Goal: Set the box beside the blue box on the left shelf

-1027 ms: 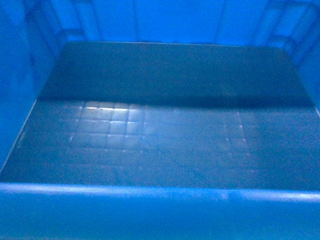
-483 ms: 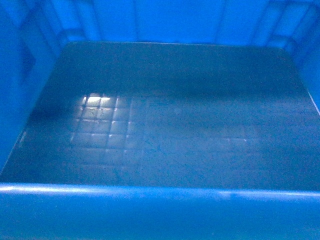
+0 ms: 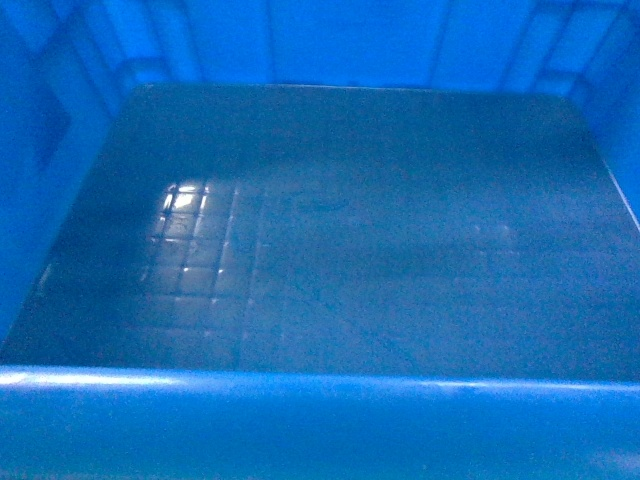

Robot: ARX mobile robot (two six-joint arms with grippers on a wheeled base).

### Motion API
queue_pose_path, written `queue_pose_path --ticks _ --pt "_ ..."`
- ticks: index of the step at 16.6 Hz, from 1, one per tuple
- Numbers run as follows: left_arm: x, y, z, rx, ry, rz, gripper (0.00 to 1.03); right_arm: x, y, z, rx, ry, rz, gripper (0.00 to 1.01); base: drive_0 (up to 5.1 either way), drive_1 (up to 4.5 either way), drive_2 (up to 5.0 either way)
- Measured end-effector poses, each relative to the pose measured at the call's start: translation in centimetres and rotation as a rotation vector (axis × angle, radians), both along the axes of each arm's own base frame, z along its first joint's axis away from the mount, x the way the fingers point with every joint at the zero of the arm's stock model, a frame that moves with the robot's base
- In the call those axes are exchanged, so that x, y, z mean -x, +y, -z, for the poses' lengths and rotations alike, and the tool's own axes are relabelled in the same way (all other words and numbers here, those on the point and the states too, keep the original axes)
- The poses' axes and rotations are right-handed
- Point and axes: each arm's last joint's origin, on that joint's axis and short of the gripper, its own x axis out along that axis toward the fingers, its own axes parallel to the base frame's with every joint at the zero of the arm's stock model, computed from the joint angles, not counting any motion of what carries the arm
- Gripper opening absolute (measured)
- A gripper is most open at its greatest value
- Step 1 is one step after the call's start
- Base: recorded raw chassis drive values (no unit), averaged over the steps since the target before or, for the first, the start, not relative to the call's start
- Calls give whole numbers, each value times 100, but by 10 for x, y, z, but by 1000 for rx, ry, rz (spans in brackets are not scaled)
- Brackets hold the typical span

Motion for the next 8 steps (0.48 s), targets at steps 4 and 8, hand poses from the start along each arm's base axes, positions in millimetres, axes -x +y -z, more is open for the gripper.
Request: queue_pose_path --ticks 4,8 --pt "0 0 0 0 0 0 8 0 0 0 0 0 0 9 -165 -165 -165" --pt "0 0 0 0 0 0 8 0 0 0 0 0 0 9 -166 -166 -166"
